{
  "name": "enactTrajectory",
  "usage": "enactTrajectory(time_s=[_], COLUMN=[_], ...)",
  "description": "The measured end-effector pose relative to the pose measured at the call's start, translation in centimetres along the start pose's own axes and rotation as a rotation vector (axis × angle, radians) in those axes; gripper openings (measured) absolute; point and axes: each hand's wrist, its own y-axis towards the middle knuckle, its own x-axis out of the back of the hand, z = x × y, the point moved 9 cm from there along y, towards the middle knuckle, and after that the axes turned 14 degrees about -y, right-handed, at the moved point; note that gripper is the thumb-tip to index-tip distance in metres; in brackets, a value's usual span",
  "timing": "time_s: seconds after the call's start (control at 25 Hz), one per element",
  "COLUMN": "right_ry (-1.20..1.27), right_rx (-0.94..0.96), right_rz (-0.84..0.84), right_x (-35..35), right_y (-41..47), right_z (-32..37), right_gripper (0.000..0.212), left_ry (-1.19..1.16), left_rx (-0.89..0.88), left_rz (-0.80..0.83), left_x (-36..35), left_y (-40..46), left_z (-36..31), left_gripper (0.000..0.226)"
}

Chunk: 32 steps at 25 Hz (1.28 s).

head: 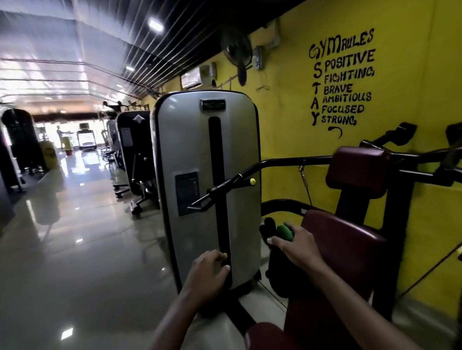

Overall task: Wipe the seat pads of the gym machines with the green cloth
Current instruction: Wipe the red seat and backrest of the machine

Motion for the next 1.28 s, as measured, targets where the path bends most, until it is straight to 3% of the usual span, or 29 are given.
enactTrajectory(time_s=[0.24,0.52,0.72,0.84,1.04,1.28], right_ry=[-0.053,-0.180,-0.273,-0.321,-0.375,-0.392], right_rx=[-0.115,-0.370,-0.519,-0.601,-0.686,-0.706], right_rz=[-0.020,-0.175,-0.288,-0.369,-0.449,-0.422], right_x=[-4.7,-4.5,-2.6,-0.8,2.9,0.7], right_y=[9.7,17.3,19.5,19.4,20.0,20.9], right_z=[-1.6,-8.6,-11.8,-14.1,-19.1,-23.6], right_gripper=[0.043,0.057,0.042,0.022,0.046,0.028], left_ry=[-0.047,-0.167,-0.250,-0.295,-0.366,-0.382], left_rx=[-0.056,-0.221,-0.307,-0.339,-0.373,-0.330], left_rz=[0.097,0.400,0.592,0.657,0.727,0.795], left_x=[-1.3,-10.3,-16.8,-21.0,-26.4,-32.2], left_y=[13.0,26.5,34.4,37.0,38.6,37.1], left_z=[5.8,7.7,6.8,5.7,3.8,7.4], left_gripper=[0.022,0.028,0.031,0.026,0.021,0.024])
